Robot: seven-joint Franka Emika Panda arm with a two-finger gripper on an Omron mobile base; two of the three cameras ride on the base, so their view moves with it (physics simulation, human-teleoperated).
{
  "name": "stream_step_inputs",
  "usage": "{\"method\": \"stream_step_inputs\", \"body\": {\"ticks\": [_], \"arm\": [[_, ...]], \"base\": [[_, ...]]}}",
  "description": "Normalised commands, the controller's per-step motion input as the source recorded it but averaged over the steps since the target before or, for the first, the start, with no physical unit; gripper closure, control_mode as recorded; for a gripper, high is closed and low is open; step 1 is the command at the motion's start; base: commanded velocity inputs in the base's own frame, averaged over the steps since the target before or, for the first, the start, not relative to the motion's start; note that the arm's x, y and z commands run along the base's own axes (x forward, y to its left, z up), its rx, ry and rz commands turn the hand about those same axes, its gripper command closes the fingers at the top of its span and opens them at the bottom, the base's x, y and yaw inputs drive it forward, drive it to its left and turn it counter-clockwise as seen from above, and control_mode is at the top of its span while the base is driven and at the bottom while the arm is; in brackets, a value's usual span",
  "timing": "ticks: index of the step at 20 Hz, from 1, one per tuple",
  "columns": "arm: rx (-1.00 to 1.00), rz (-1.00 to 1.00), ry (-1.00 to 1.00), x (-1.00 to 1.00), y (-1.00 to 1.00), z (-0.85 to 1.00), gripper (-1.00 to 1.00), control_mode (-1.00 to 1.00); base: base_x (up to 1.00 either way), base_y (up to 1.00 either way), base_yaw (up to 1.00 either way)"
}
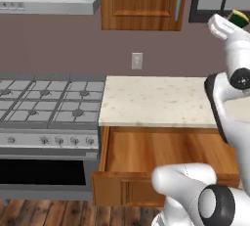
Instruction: Restock the sink supplies by placing the sponge and soap dispenser on the counter and next to the sink. Make sure the soap dispenser is upright.
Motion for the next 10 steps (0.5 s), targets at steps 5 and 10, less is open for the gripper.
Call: {"method": "stream_step_inputs", "body": {"ticks": [5,10], "arm": [[0.35,0.17,0.23,-0.56,-0.78,0.47,1.0,-1.0],[0.09,0.2,0.53,-0.59,-0.37,-0.16,1.0,-1.0]], "base": [[0.0,0.0,0.0],[0.0,0.0,0.0]]}}
